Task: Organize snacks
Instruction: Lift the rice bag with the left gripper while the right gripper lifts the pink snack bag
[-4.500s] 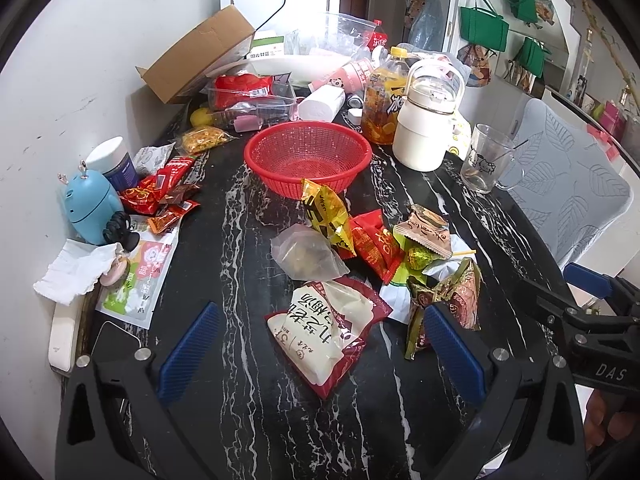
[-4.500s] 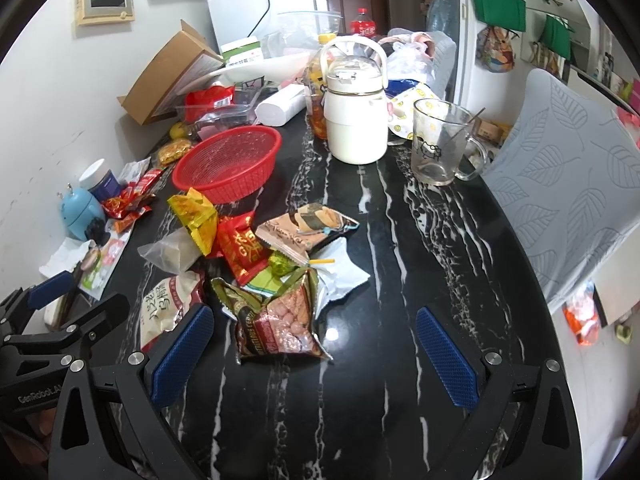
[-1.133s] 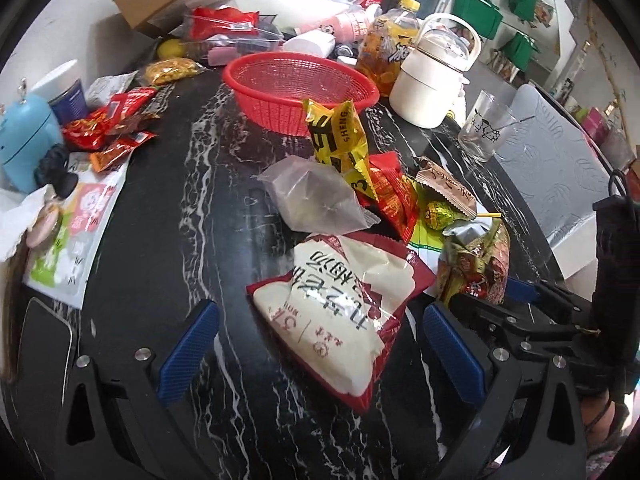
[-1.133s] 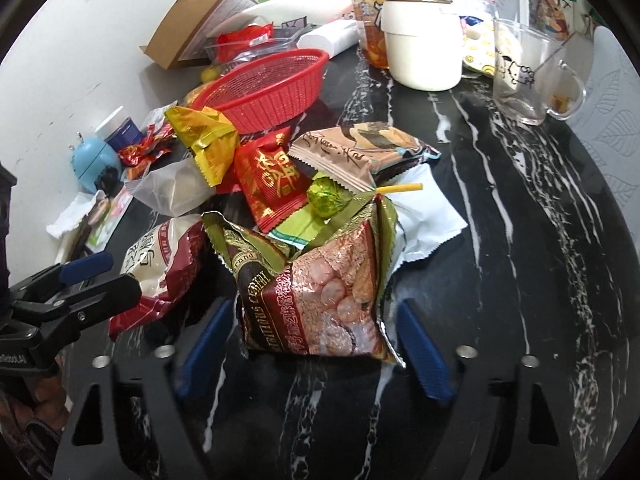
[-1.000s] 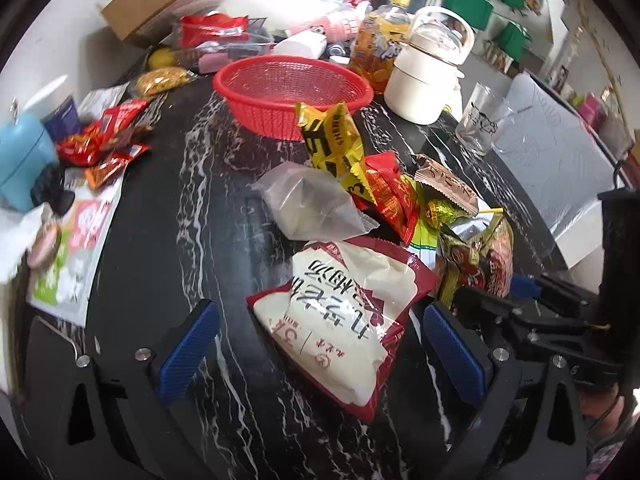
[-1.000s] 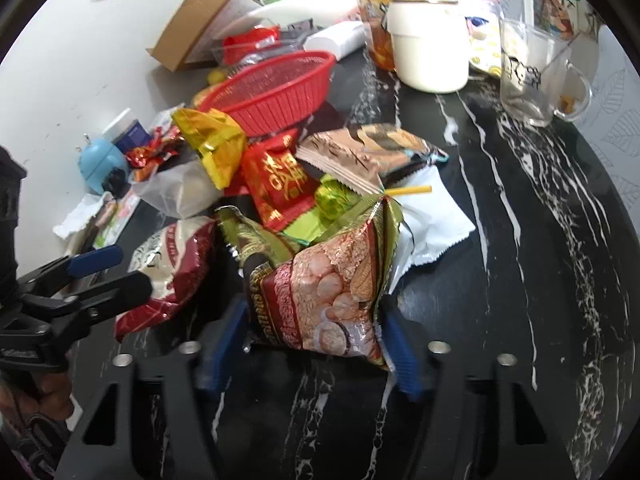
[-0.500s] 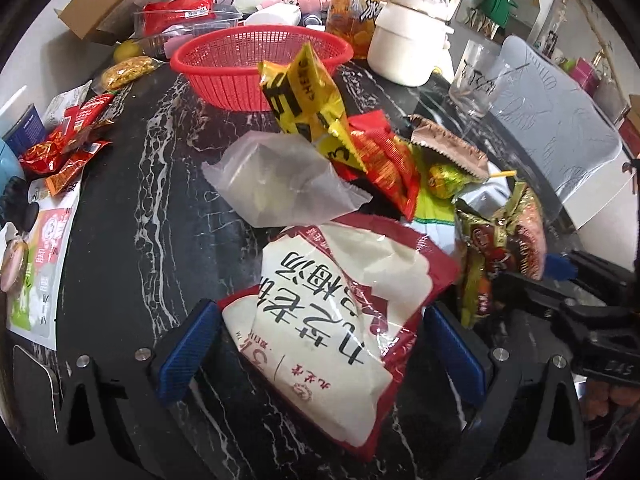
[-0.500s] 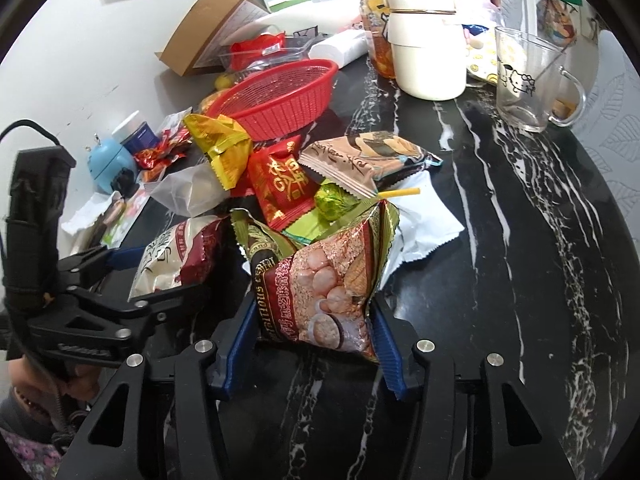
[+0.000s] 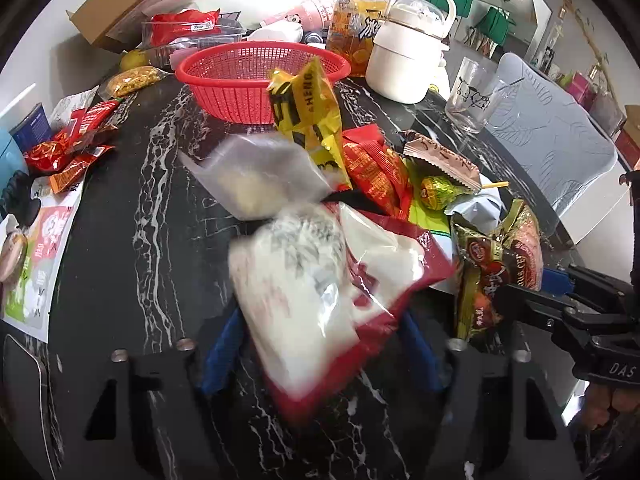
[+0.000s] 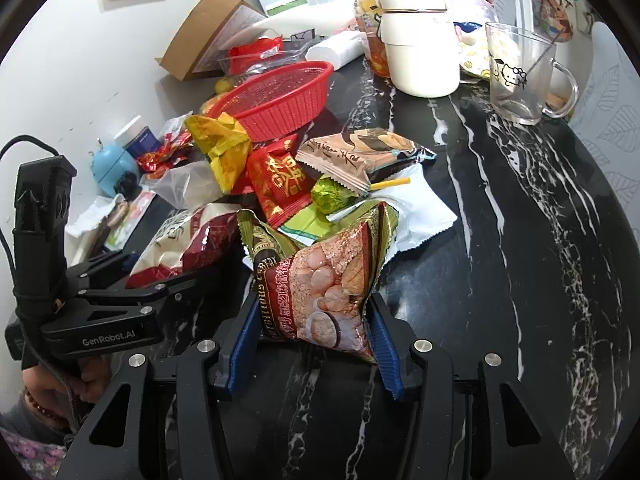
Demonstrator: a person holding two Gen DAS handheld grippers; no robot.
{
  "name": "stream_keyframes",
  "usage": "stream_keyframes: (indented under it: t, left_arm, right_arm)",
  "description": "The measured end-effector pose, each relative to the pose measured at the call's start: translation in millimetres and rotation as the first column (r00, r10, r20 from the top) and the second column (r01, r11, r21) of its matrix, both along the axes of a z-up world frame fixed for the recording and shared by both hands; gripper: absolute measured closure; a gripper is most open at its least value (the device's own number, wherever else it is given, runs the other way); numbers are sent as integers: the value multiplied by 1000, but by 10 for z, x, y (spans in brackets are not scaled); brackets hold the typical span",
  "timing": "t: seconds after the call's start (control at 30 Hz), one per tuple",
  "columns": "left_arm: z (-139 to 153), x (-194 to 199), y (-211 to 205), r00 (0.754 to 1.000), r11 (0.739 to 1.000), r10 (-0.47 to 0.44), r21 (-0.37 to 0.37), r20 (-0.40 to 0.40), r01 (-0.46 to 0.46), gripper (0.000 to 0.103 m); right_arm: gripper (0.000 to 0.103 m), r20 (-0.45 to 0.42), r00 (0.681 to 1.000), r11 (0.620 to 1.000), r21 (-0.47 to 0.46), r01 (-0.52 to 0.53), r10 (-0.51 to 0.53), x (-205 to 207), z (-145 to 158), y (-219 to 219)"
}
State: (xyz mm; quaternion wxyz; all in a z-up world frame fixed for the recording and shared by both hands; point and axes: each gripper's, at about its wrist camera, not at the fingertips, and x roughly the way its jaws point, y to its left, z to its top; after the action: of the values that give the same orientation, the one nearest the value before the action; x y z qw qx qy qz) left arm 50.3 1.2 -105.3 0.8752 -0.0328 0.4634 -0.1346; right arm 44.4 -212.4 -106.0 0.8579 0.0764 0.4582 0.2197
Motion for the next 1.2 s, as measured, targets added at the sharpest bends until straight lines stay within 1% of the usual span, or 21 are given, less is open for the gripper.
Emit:
stream_keyframes:
  t: [0.03, 0.13, 0.23, 0.3, 0.37, 0.4, 0.53, 0.77, 0.9, 0.93, 1.0, 1.03, 1.13, 1.2]
  left_arm:
    - [1, 0, -6, 1000, 1000, 1, 2, 1, -1, 49]
    - [1, -4, -22, 1000, 1000, 2, 8, 4, -2, 49]
    - [1, 11, -55, 1000, 999, -10, 31, -3, 10, 48]
    - [-4, 22, -80, 1000, 999, -15, 52, -13, 16, 42]
    - [-12, 14, -91, 1000, 999, -13, 47, -22, 15, 29]
    - [-14, 7, -82, 1000, 999, -6, 39, -27, 7, 27]
    - [6, -15, -20, 997, 998, 53, 18, -56, -52, 27]
    - [231, -149, 92, 992, 992, 126, 28, -24, -125, 27]
    - [409, -182, 129, 991, 991, 134, 10, 15, -134, 26]
    - [441, -186, 138, 990, 991, 136, 8, 25, -136, 25]
    - [484, -147, 127, 990, 990, 138, -1, 38, -138, 19]
    - [490, -114, 122, 990, 991, 137, -4, 40, -137, 15]
    - [455, 32, 75, 991, 991, 130, -16, 32, -130, 14]
    - [392, 123, 41, 993, 993, 116, -28, 8, -116, 14]
  right_arm:
    - [52, -1, 1000, 1000, 3, 1, -1, -8, -1, -2]
    - [53, 1, 1000, 1000, 1, 5, -5, -33, 0, -8]
    - [53, 3, 1000, 1000, -1, 5, -5, -58, 3, -10]
    - [53, 2, 1000, 1000, -1, 6, -6, -64, 2, -11]
    - [53, 2, 1000, 1000, 1, 6, -6, -74, 7, -13]
    - [53, 2, 1000, 1000, 2, 7, -7, -80, 6, -16]
    - [53, 0, 1000, 1000, 1, 8, -8, -87, 8, -20]
    - [53, 4, 1000, 1000, 9, 4, -4, -108, 21, -32]
    - [53, 14, 1000, 1000, 16, -3, 2, -111, 57, -24]
    - [53, 16, 1000, 1000, 18, -4, 3, -114, 66, -21]
    - [53, 22, 1000, 1000, 21, -7, 6, -110, 80, -18]
    - [53, 22, 1000, 1000, 19, -7, 6, -104, 81, -11]
    - [53, 18, 1000, 1000, 21, -8, 8, -84, 67, 1]
    - [53, 15, 1000, 1000, 25, -8, 8, -75, 61, -3]
